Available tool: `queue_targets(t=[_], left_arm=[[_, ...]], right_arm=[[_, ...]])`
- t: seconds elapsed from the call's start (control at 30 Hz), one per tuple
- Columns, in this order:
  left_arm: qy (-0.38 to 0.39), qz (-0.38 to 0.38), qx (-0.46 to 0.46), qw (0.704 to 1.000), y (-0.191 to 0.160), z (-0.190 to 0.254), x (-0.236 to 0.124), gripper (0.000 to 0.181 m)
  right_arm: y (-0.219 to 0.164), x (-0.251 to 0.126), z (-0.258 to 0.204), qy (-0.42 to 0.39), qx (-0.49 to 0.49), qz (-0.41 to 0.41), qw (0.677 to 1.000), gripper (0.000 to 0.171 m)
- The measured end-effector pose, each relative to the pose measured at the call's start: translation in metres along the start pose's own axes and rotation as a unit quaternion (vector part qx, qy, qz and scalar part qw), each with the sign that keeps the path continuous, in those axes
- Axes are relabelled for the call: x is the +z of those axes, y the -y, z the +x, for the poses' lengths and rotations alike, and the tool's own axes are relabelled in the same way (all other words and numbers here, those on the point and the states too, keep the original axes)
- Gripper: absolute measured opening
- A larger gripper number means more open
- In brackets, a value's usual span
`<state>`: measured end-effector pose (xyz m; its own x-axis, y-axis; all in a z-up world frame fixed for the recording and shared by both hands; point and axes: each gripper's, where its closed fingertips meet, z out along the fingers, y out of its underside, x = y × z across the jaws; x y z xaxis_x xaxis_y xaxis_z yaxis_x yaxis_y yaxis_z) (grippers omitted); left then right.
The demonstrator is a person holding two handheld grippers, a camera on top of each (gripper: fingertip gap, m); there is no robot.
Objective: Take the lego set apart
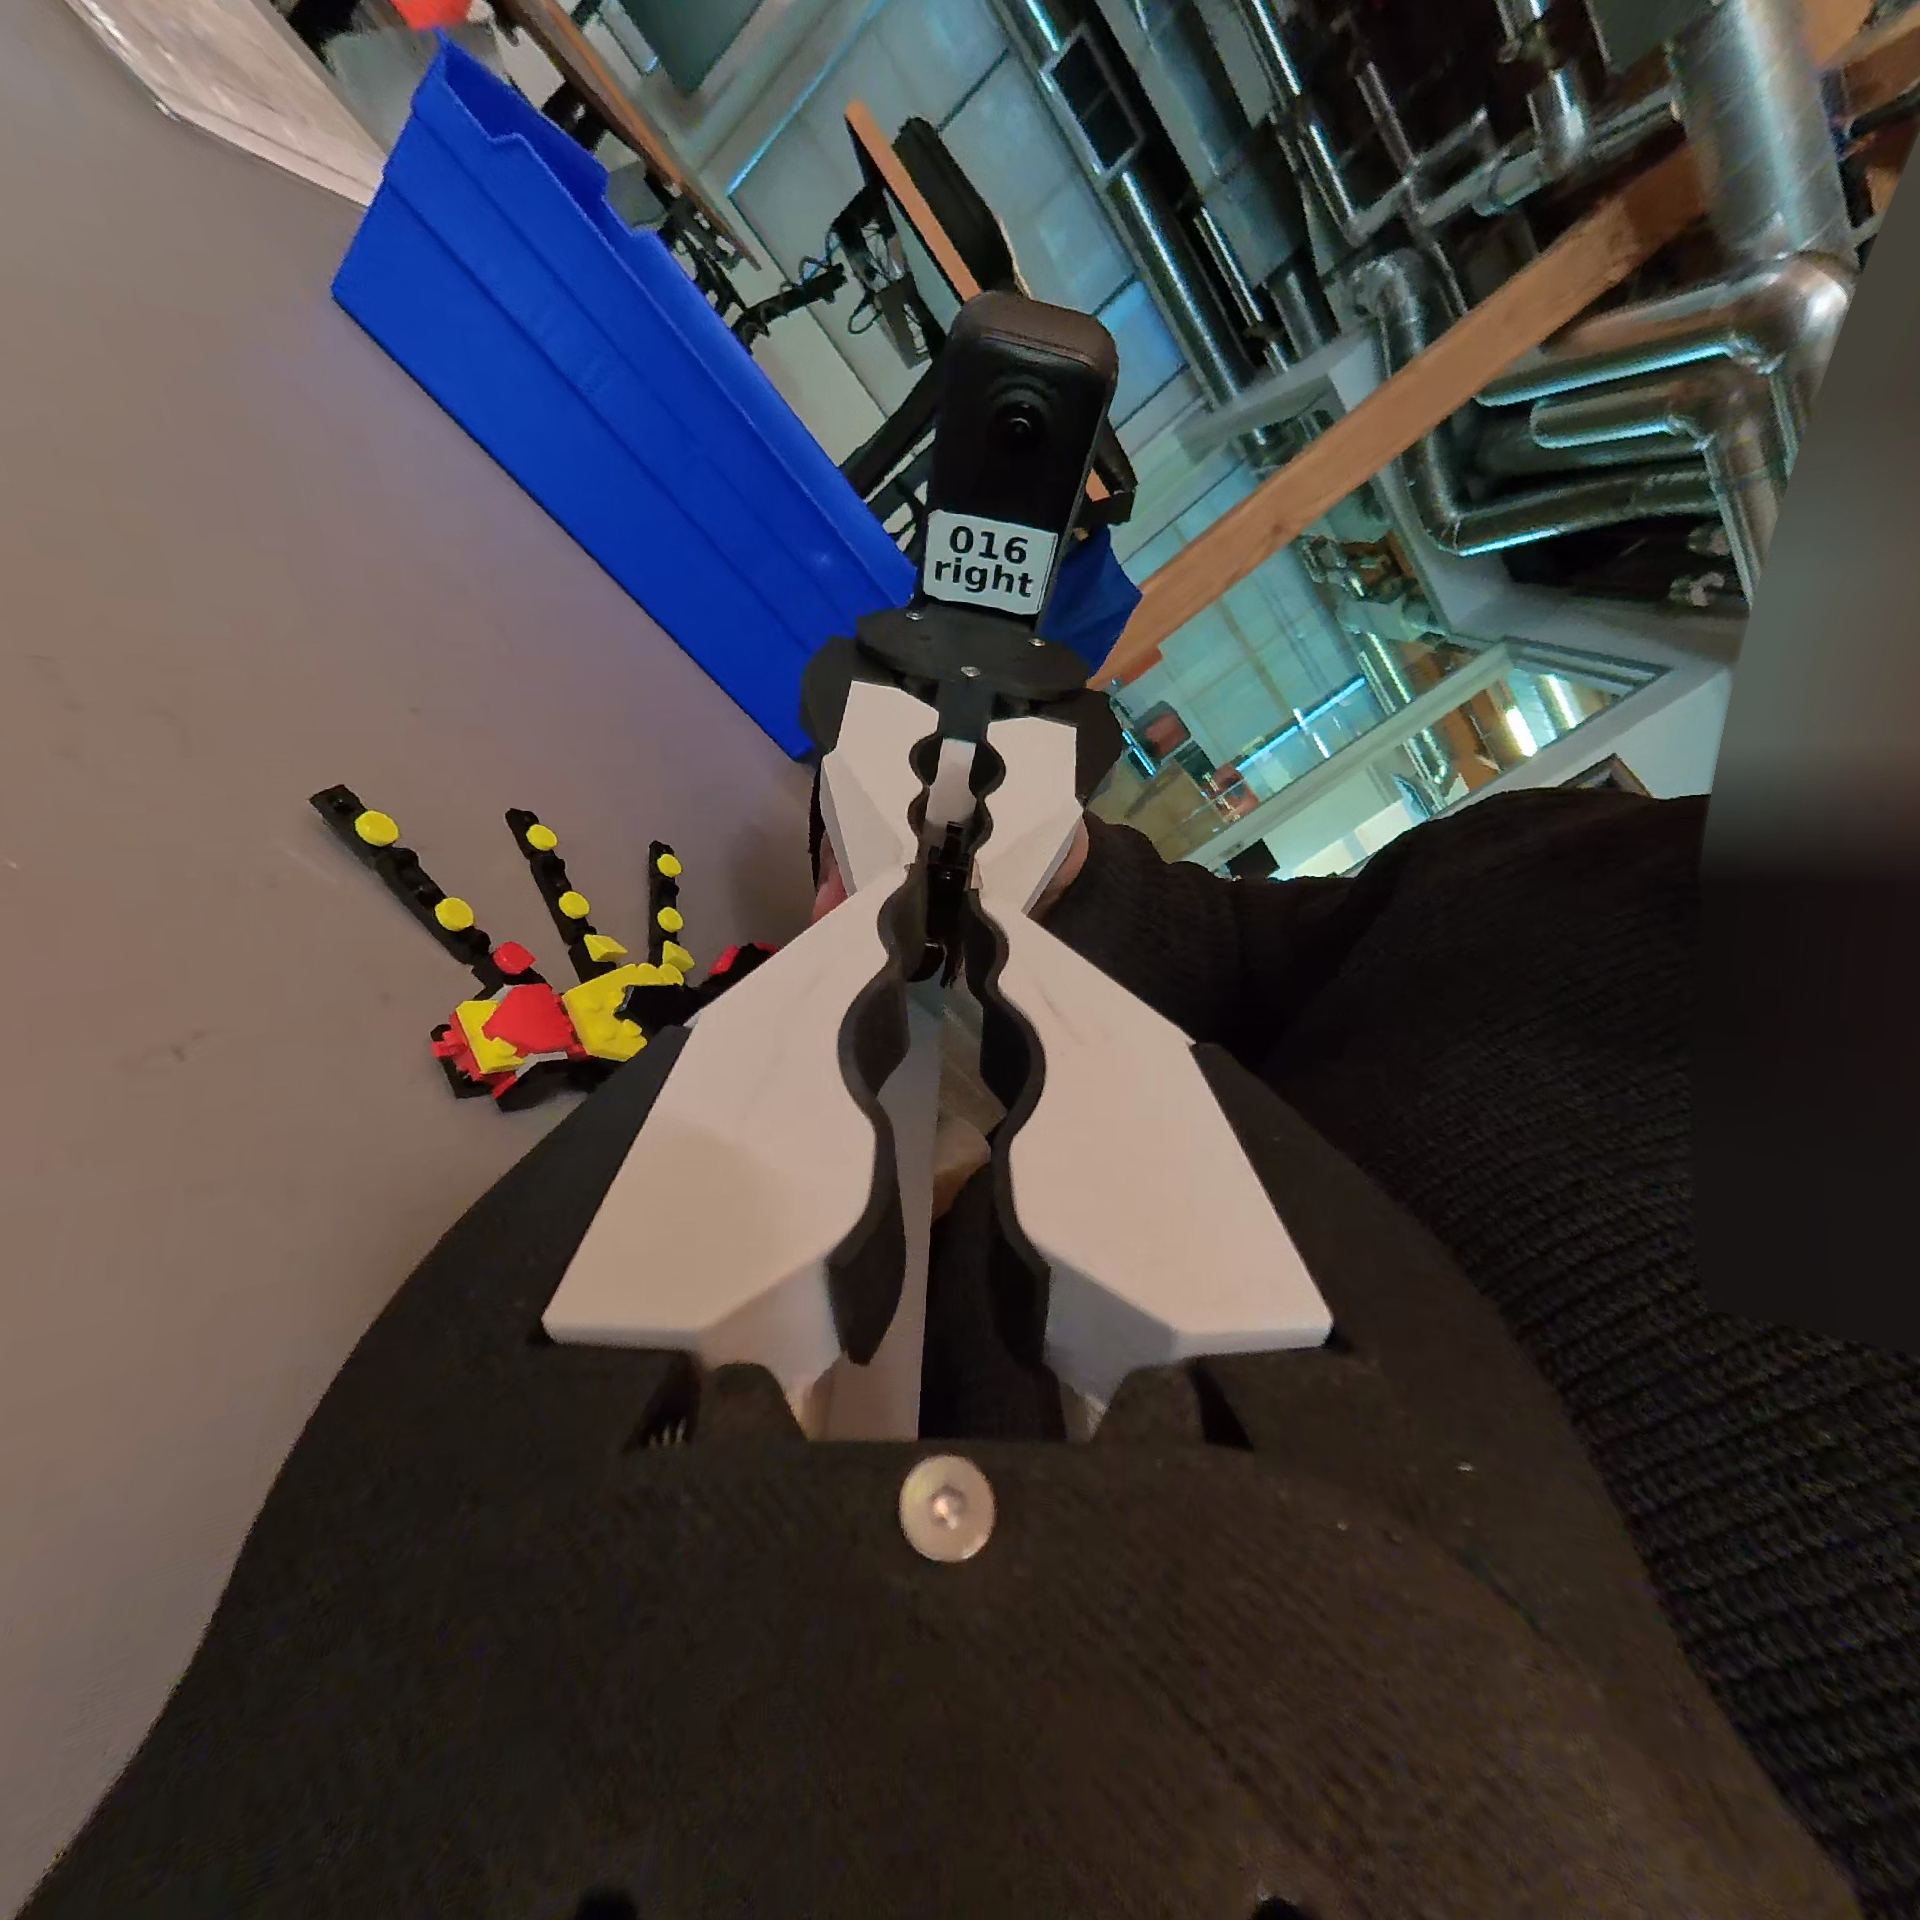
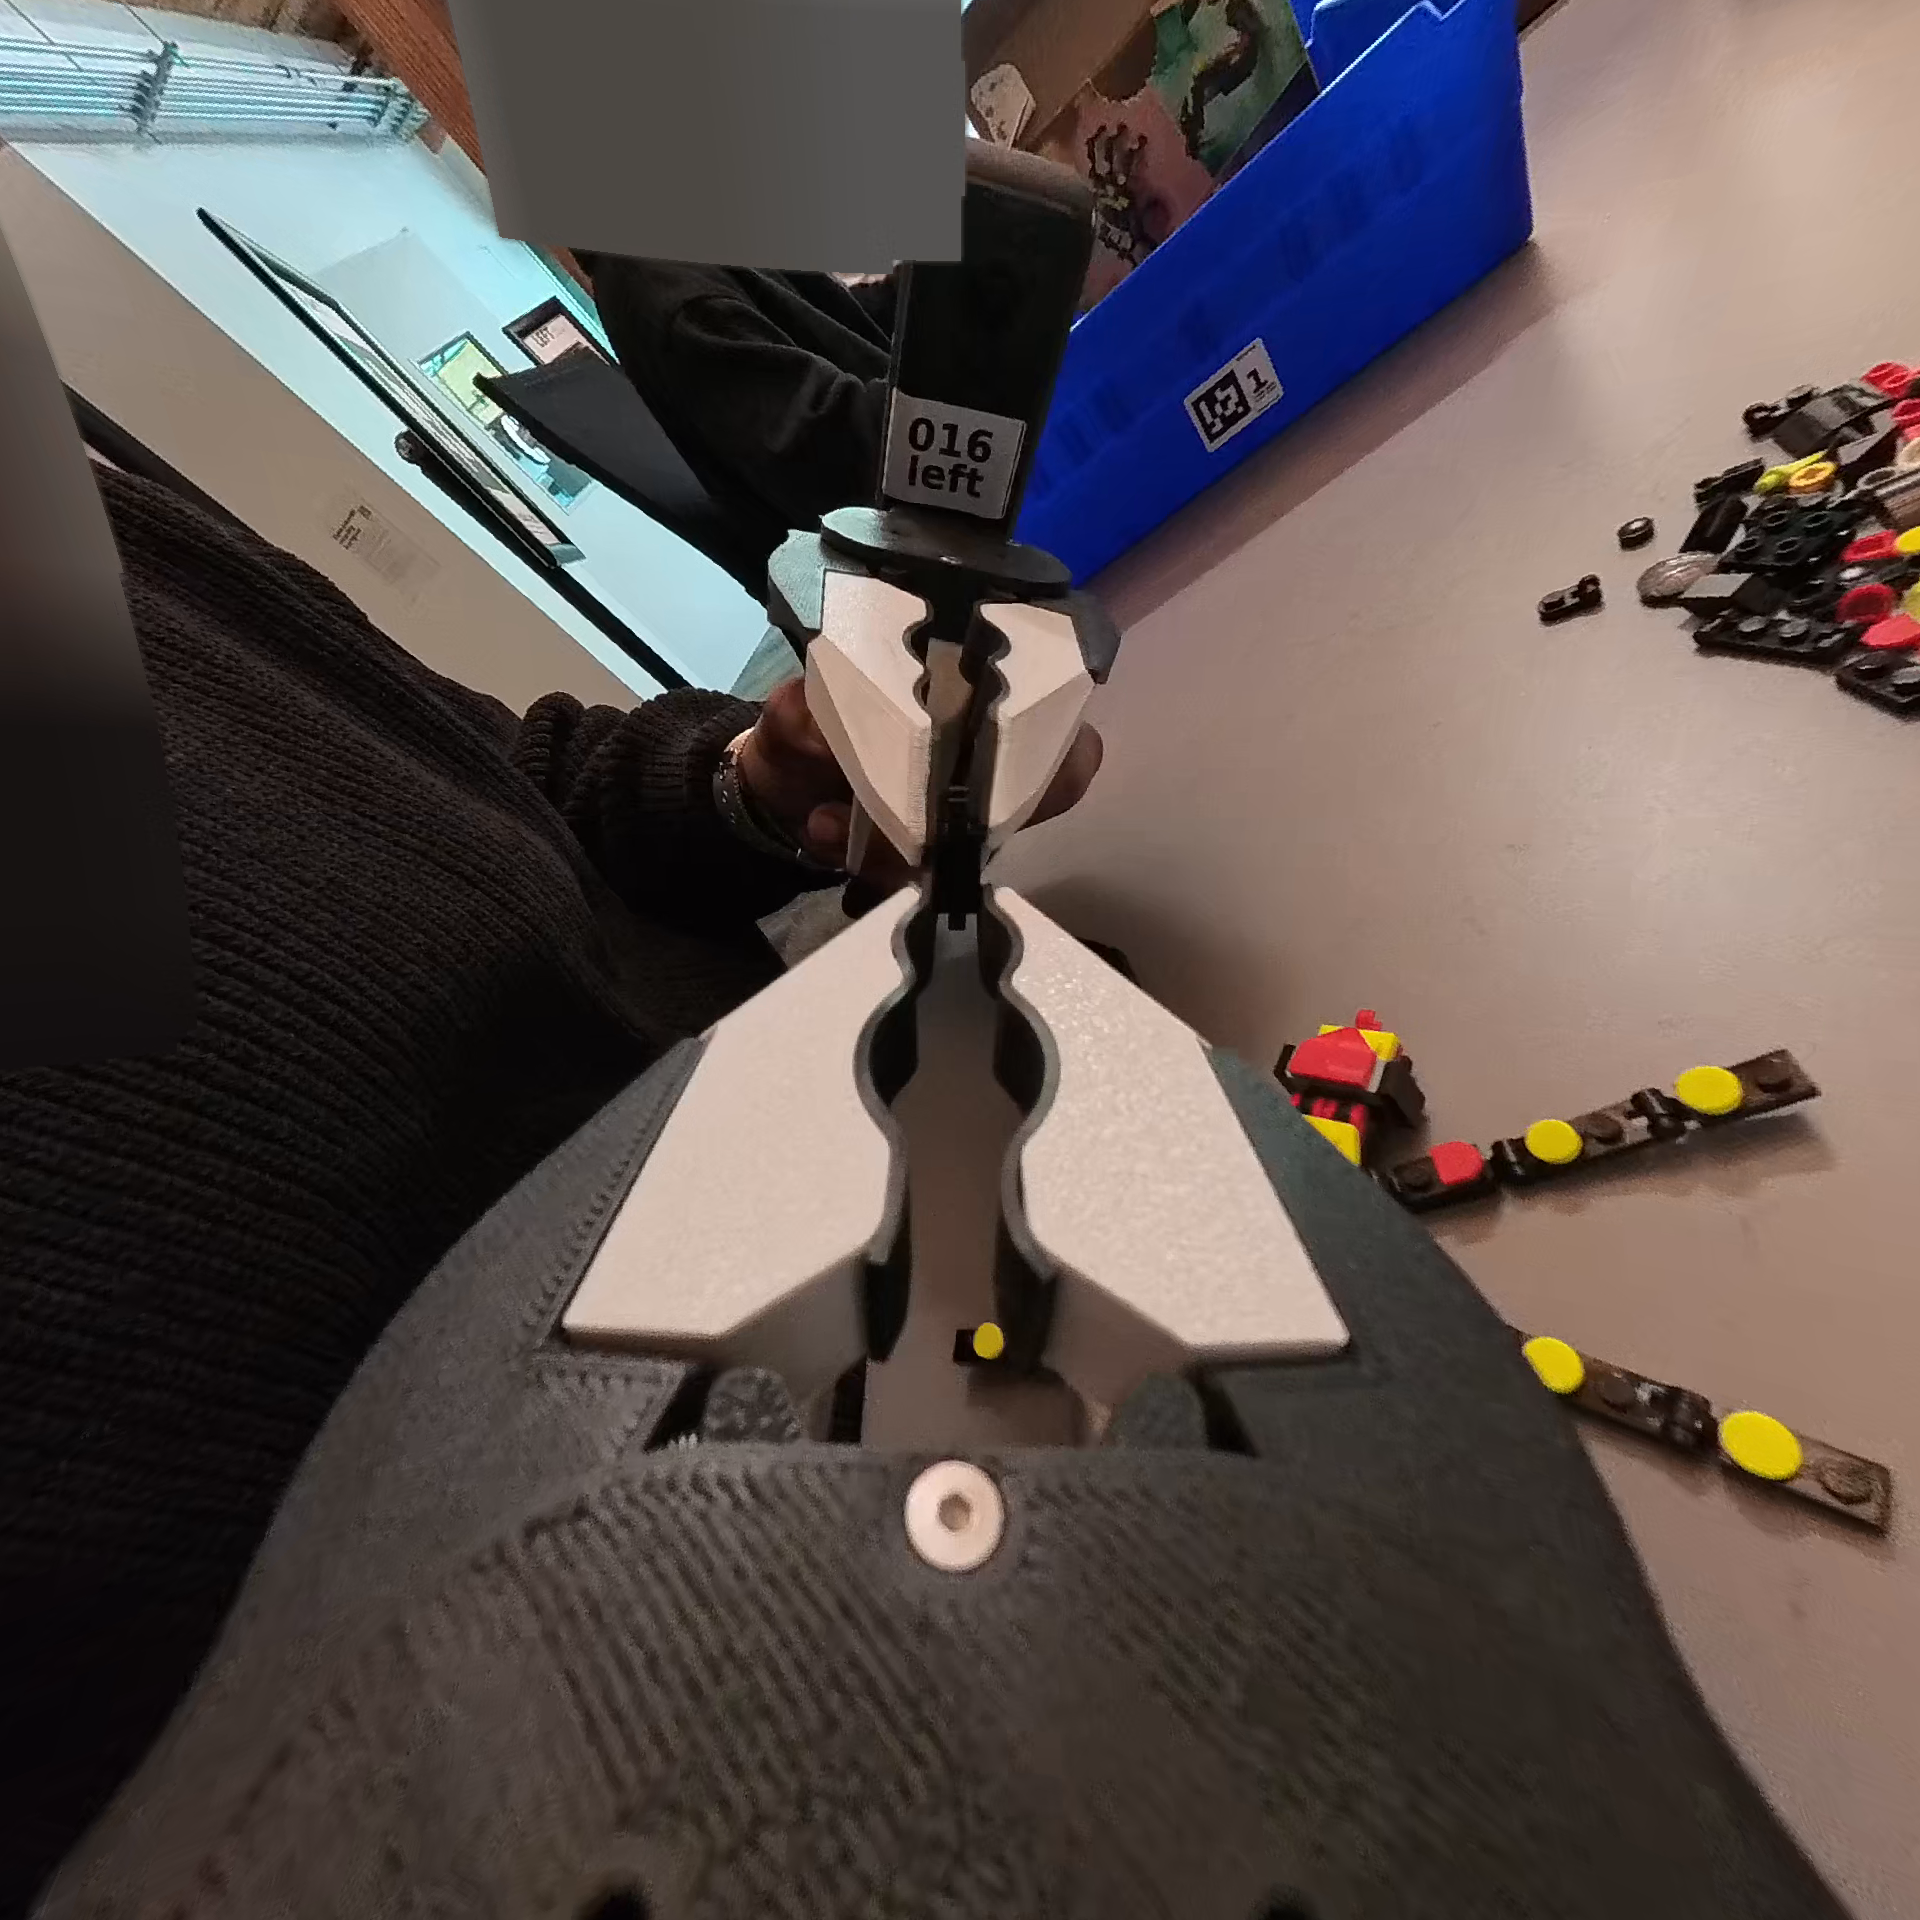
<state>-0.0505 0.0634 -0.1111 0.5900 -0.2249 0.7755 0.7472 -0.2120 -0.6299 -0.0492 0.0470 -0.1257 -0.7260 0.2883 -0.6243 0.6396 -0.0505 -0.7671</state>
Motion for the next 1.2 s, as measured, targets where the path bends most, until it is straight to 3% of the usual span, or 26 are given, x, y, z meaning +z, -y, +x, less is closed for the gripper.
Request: queue_targets(t=[0.87,1.0,1.2], left_arm=[[-0.004,-0.023,-0.005,1.000,-0.006,0.000,0.001,0.004],[-0.003,-0.008,-0.006,1.000,0.000,-0.001,-0.003,0.004],[-0.011,0.018,-0.048,0.999,0.006,-0.005,-0.007,0.004]], right_arm=[[-0.009,0.004,0.000,-0.009,-0.033,-0.029,0.999,0.007],[0.004,-0.004,0.003,-0.021,-0.049,0.004,0.999,0.025],[0.014,-0.012,0.008,-0.035,-0.047,0.031,0.998,0.026]])
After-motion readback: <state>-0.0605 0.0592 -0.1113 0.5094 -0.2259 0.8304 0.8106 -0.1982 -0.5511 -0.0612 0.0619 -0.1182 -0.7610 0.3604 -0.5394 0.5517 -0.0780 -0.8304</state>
